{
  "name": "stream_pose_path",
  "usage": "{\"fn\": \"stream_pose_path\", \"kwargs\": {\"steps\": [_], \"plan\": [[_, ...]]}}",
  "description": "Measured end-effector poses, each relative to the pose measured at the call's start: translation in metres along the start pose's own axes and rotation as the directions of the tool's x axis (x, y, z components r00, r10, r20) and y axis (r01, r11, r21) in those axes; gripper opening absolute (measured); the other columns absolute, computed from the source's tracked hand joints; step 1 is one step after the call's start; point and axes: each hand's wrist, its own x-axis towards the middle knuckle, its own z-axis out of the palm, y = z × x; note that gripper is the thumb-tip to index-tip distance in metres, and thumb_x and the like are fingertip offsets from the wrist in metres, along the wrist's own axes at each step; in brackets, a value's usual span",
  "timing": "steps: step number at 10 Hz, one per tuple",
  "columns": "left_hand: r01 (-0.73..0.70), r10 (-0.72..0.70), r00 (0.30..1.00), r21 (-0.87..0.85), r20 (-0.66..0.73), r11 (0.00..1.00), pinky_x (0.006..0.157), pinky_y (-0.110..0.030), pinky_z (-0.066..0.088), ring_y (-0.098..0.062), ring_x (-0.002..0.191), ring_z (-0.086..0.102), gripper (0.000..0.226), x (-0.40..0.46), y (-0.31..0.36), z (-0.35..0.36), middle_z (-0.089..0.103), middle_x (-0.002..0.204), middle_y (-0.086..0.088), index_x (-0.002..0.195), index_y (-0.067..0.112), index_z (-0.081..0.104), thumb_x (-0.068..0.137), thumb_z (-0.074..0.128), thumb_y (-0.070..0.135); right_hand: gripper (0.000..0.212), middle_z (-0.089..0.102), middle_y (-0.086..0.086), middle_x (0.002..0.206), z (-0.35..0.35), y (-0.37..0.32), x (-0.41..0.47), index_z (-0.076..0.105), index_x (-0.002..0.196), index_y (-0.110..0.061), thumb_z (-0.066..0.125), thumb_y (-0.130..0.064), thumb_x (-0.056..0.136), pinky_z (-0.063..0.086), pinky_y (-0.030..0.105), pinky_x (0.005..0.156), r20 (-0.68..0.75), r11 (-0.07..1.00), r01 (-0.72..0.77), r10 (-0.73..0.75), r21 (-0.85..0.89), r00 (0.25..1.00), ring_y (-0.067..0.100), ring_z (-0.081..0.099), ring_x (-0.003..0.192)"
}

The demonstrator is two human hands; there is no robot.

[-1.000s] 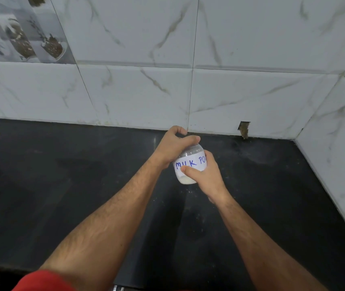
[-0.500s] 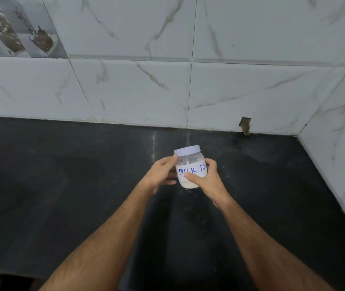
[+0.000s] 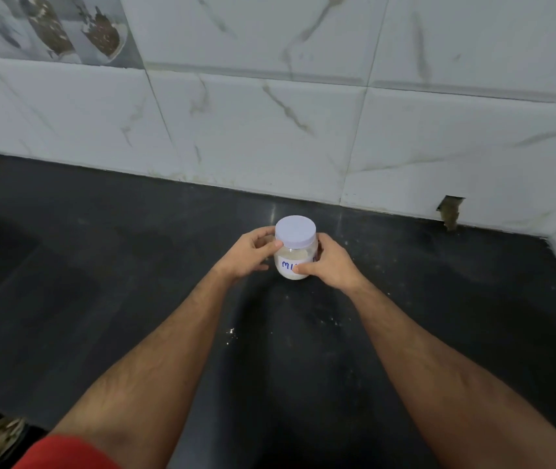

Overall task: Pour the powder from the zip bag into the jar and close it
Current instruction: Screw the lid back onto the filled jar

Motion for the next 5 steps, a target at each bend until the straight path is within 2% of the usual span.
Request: {"fn": "stream_pose_path", "kwargs": {"steps": [1, 2, 4, 5], "plan": [[0.005, -0.004, 1.000, 0.013, -0.023, 1.000, 0.090, -0.039, 0.055, -0.015, 0.123, 0.057, 0.049, 0.010, -0.007, -0.016, 0.060, 0.136, 0.004, 0.144, 0.026, 0.047, 0.097, 0.060, 0.029, 0.072, 0.064, -0.002, 0.118, 0.012, -0.008, 0.018, 0.052, 0.130, -0.014, 0.086, -0.014, 0.067, 0.050, 0.029, 0.086, 0.009, 1.000, -0.002, 0.002, -0.026, 1.000, 0.017, 0.062, 0.105], [0.007, -0.007, 1.000, 0.016, -0.020, 1.000, 0.090, -0.037, 0.054, -0.014, 0.127, 0.053, 0.051, 0.014, -0.016, -0.024, 0.055, 0.142, 0.005, 0.146, 0.027, 0.044, 0.098, 0.060, 0.025, 0.072, 0.064, -0.003, 0.119, 0.024, -0.007, 0.027, 0.053, 0.130, -0.014, 0.087, -0.013, 0.067, 0.051, 0.029, 0.088, -0.010, 0.999, 0.007, -0.007, -0.046, 1.000, 0.017, 0.062, 0.106], [-0.003, 0.003, 1.000, -0.014, -0.025, 1.000, 0.090, -0.035, 0.052, -0.013, 0.127, 0.051, 0.055, 0.015, -0.026, -0.022, 0.054, 0.142, 0.007, 0.149, 0.029, 0.040, 0.098, 0.059, 0.022, 0.076, 0.062, -0.002, 0.129, 0.030, -0.004, 0.024, 0.052, 0.136, -0.015, 0.087, -0.013, 0.069, 0.050, 0.030, 0.094, -0.033, 0.999, 0.013, -0.014, -0.045, 0.999, 0.014, 0.058, 0.109], [-0.025, 0.026, 0.999, 0.013, -0.041, 1.000, 0.089, -0.036, 0.052, -0.018, 0.130, 0.051, 0.061, 0.012, -0.030, -0.020, 0.052, 0.146, 0.003, 0.152, 0.029, 0.036, 0.097, 0.060, 0.018, 0.083, 0.059, 0.002, 0.138, 0.026, -0.007, 0.017, 0.046, 0.144, -0.014, 0.086, -0.015, 0.071, 0.047, 0.033, 0.100, -0.030, 0.998, 0.019, -0.021, -0.062, 0.999, 0.021, 0.057, 0.122]]}}
